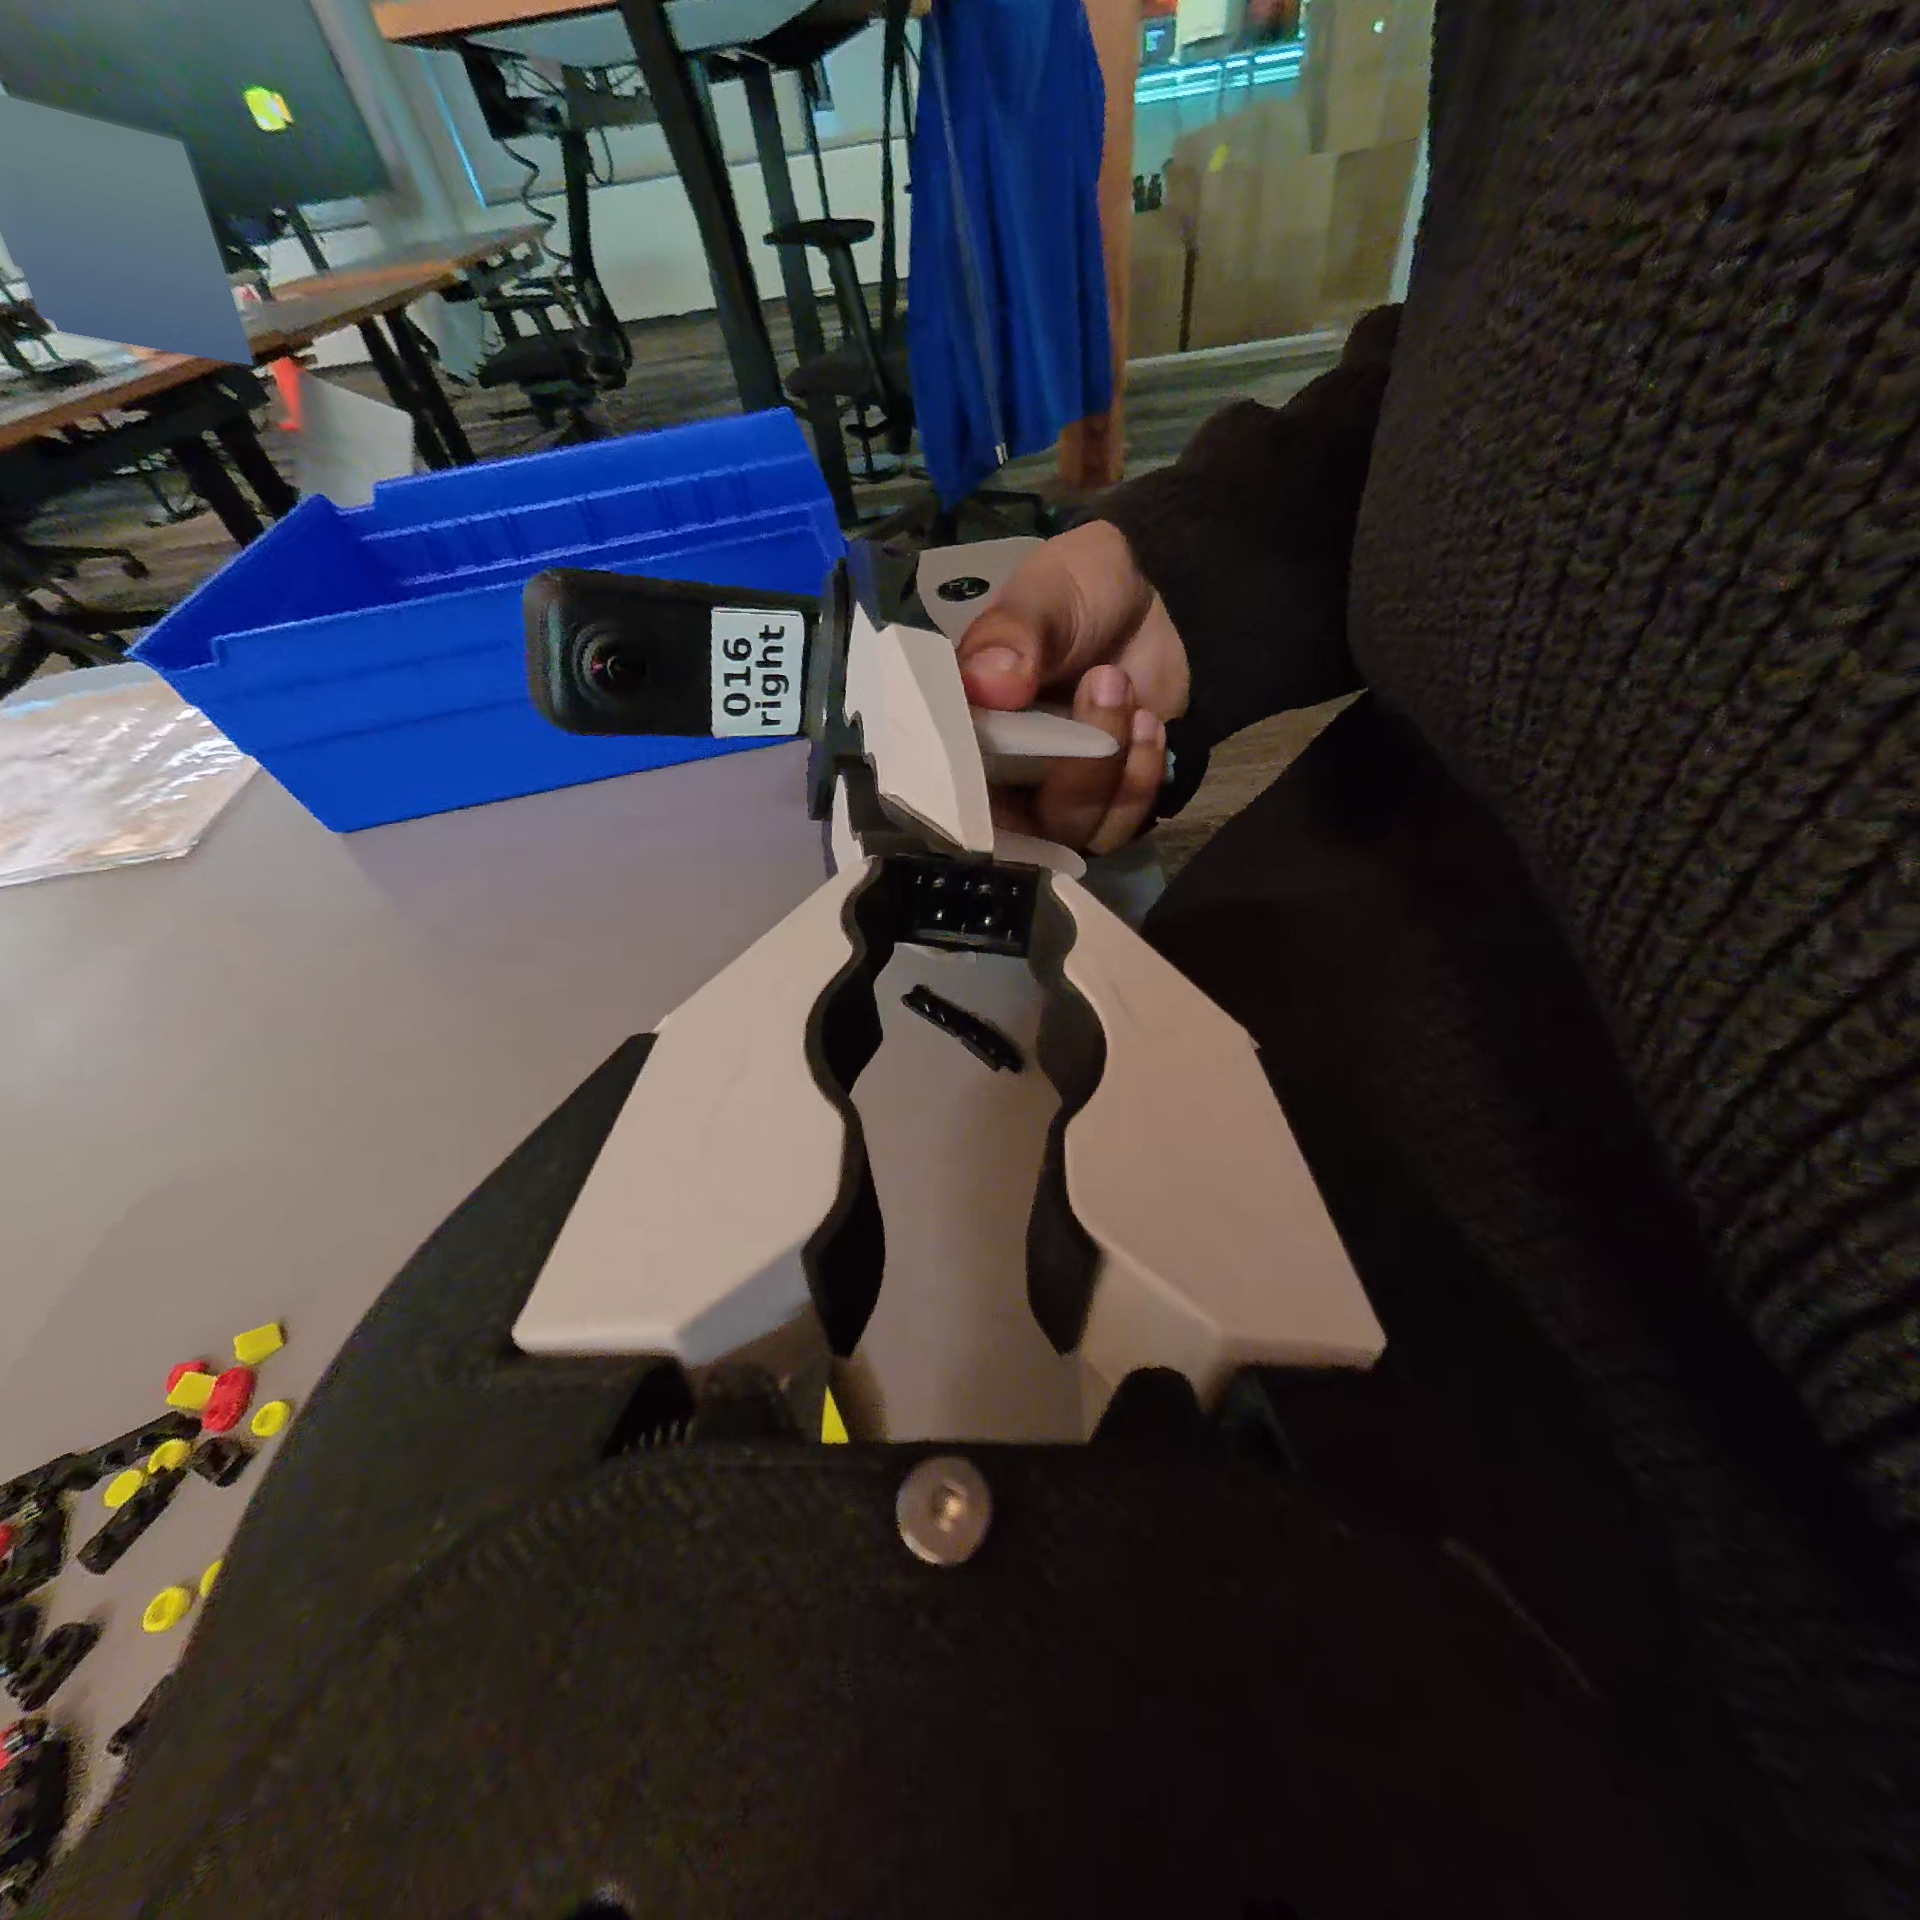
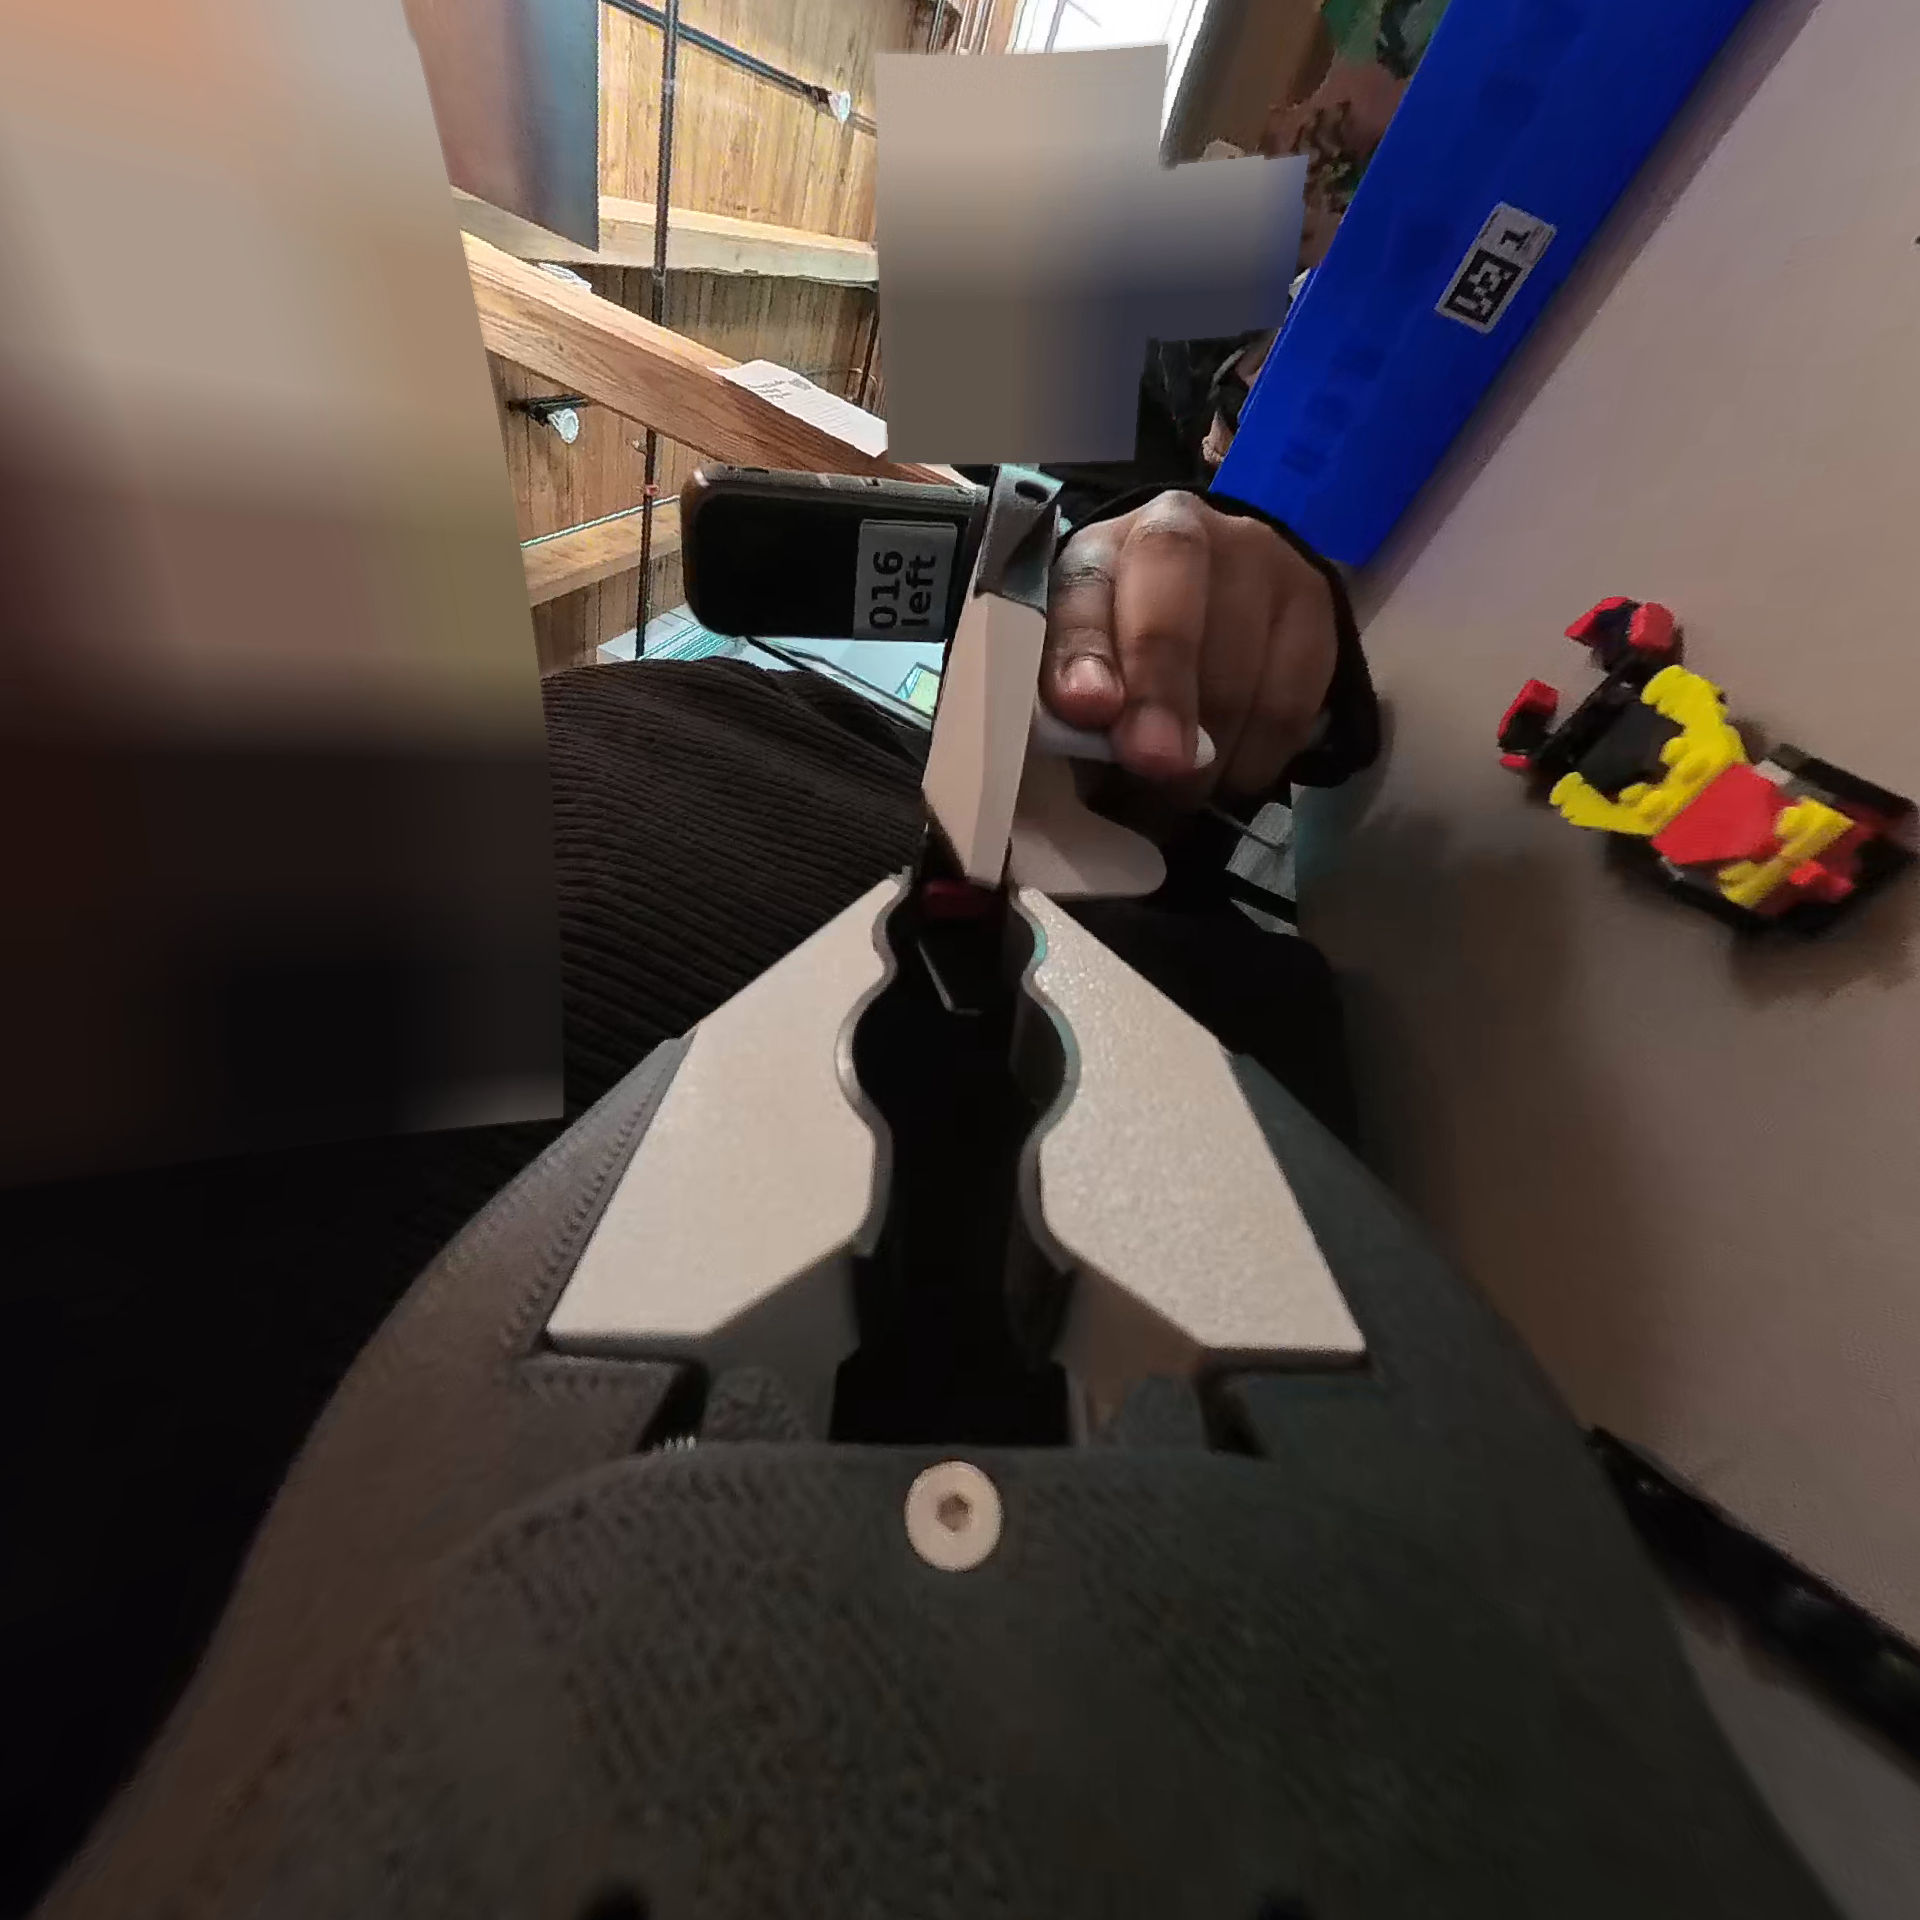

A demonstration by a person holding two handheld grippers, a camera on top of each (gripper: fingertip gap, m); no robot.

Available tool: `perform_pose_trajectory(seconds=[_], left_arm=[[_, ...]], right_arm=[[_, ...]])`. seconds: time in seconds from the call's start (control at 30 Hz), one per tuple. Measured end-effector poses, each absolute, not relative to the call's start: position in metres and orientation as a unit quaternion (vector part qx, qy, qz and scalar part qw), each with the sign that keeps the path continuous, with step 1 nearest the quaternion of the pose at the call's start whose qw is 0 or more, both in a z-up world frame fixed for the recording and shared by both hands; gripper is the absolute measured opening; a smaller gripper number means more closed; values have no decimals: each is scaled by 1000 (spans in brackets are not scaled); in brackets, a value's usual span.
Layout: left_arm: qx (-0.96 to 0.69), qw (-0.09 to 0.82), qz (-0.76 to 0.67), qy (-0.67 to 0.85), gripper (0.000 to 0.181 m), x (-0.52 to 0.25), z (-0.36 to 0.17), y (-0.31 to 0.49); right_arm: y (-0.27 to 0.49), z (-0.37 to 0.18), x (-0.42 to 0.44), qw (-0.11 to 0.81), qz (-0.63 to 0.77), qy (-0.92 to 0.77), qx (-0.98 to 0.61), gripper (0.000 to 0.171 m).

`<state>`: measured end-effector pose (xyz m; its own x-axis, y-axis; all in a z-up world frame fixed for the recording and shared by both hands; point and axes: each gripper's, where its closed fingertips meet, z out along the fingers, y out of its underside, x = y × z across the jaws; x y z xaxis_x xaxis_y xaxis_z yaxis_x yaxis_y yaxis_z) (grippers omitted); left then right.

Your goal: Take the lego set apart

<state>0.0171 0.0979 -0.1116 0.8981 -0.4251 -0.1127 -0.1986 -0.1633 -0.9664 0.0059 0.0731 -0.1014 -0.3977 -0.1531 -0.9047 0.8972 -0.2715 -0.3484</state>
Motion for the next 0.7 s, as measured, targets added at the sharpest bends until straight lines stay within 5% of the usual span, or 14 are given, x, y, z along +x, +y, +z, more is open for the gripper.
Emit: perform_pose_trajectory(seconds=[0.1, 0.13, 0.23, 0.7], left_arm=[[-749, 624, -100, 196, 26, 15, -105, 96], [-729, 654, -111, 166, 26, 3, -90, 91], [-725, 672, -97, 117, 25, -31, -80, 86], [-710, 684, -141, 88, 25, -36, -79, 87]], right_arm=[[77, -98, 6, 382, -700, 458, 393, 15], [97, -95, -2, 366, -722, 426, 404, 2], [131, -116, -19, 248, -709, 471, 463, 1], [109, -106, -20, 178, -714, 529, 422, 1]])
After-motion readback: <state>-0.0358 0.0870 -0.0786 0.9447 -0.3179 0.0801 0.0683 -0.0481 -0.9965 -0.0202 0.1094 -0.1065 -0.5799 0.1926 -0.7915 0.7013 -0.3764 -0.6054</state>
